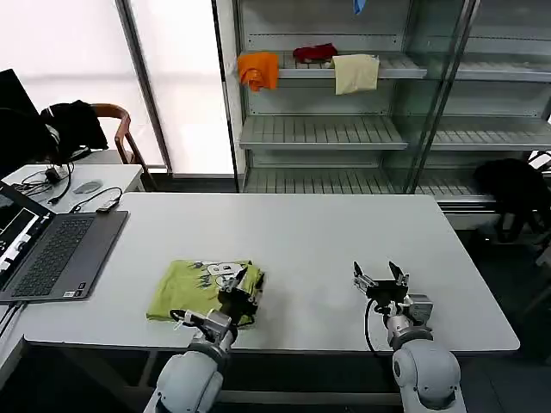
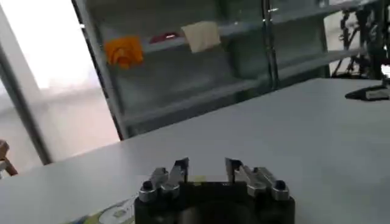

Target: Fold and organize the clothes.

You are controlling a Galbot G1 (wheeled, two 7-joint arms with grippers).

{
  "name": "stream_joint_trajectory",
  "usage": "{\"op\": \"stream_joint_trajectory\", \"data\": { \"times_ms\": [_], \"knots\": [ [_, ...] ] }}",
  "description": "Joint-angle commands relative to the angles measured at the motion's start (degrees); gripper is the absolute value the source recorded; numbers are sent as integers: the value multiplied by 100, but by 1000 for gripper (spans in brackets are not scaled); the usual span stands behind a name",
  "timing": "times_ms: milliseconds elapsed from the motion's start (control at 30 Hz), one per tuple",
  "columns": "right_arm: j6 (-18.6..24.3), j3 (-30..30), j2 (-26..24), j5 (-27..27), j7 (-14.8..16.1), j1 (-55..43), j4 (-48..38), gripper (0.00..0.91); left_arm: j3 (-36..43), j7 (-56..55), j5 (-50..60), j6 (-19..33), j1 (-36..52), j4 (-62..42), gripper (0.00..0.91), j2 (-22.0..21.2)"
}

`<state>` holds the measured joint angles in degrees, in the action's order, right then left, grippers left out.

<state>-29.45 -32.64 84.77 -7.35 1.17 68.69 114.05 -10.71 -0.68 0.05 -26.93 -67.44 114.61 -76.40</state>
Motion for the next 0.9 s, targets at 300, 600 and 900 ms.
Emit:
{"op": "stream_joint_trajectory", "data": {
  "times_ms": [300, 600, 900],
  "knots": [
    [-48, -9, -76, -21, 13, -23, 49, 907, -2364, 375, -2197, 407, -177, -222, 907, 1070],
    [-41, 104, 12, 31, -1, -85, -49, 907, -2725, 618, -2310, 293, -395, -771, 907, 1143],
    [3, 23, -59, 18, 19, -6, -69, 907, -2595, 727, -2293, 346, -326, -1239, 907, 980]
  ]
}}
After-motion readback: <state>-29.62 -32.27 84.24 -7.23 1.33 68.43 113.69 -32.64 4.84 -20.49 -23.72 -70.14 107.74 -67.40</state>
